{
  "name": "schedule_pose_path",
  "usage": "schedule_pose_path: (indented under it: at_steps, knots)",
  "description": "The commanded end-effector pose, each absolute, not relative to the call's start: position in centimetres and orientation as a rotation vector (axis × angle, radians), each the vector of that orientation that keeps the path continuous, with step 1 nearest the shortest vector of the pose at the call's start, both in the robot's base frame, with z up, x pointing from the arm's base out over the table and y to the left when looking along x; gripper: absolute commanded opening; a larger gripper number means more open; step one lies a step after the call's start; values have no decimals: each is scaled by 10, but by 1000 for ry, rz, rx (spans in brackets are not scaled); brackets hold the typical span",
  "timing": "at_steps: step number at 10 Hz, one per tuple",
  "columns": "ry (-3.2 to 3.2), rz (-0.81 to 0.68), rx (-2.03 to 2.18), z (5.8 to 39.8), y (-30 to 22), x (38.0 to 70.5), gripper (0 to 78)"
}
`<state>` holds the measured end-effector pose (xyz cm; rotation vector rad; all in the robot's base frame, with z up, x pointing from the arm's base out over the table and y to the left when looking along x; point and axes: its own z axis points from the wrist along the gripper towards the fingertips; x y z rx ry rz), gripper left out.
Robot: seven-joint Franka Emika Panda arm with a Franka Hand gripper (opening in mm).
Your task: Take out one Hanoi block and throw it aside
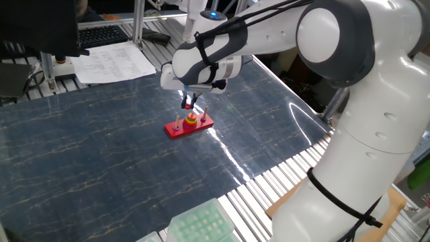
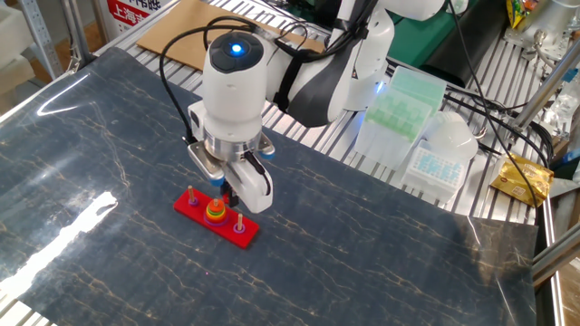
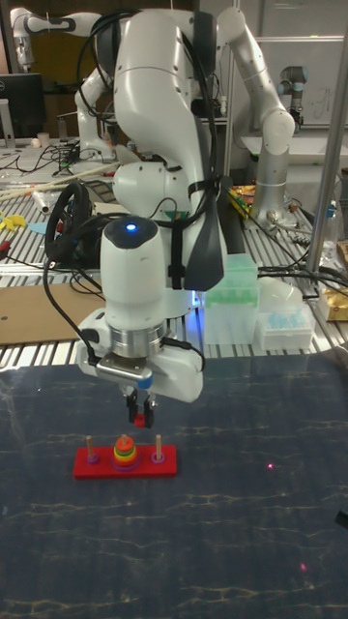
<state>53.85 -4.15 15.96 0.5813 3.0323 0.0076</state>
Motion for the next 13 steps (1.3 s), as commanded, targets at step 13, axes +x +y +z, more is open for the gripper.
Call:
schedule_pose_path:
  at_steps: [13]
  knots:
    - [2971,38,678,129,-8,541,13]
